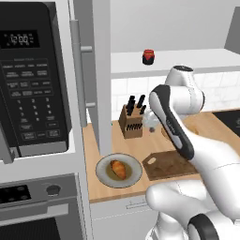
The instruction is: From the different types of pastries on the counter, select a croissant and place it on the cutting board. Then retrieve a jar of jam from the cabinet and place it alongside the croissant on the cutting board.
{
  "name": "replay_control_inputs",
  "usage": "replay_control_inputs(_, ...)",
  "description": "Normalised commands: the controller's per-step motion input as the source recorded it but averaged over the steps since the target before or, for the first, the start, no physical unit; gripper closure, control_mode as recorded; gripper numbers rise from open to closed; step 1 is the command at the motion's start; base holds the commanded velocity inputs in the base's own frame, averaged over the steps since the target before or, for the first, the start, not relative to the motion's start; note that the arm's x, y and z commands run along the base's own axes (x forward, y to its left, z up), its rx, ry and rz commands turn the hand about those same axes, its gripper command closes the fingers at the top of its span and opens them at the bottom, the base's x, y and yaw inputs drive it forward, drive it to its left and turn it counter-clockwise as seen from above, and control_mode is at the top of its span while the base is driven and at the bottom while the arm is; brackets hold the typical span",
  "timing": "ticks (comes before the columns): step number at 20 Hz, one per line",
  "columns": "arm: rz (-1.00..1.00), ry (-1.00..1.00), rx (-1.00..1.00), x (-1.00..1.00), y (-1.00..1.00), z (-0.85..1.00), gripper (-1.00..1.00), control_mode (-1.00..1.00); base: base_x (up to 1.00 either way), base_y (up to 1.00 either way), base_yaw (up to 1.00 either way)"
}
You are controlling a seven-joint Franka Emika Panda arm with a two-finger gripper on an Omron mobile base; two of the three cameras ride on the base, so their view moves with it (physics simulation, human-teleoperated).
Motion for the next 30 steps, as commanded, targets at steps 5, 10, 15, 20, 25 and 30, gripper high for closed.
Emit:
replay_control_inputs(5,0.11,0.10,0.00,-0.54,0.71,-0.86,-1.00,-1.00,0.00,0.00,0.00)
replay_control_inputs(10,0.16,0.16,0.00,-0.17,0.66,-0.97,-1.00,-1.00,0.00,0.00,0.00)
replay_control_inputs(15,0.05,0.11,0.00,0.15,0.59,-0.69,-1.00,-1.00,0.00,0.00,0.00)
replay_control_inputs(20,0.00,0.02,0.00,0.42,0.35,-0.26,-1.00,-1.00,0.00,0.00,0.00)
replay_control_inputs(25,0.00,0.00,0.04,0.05,0.00,0.00,-1.00,-1.00,0.00,0.00,0.00)
replay_control_inputs(30,0.00,-0.07,0.00,0.21,0.00,-0.07,-1.00,-1.00,0.00,0.00,0.00)
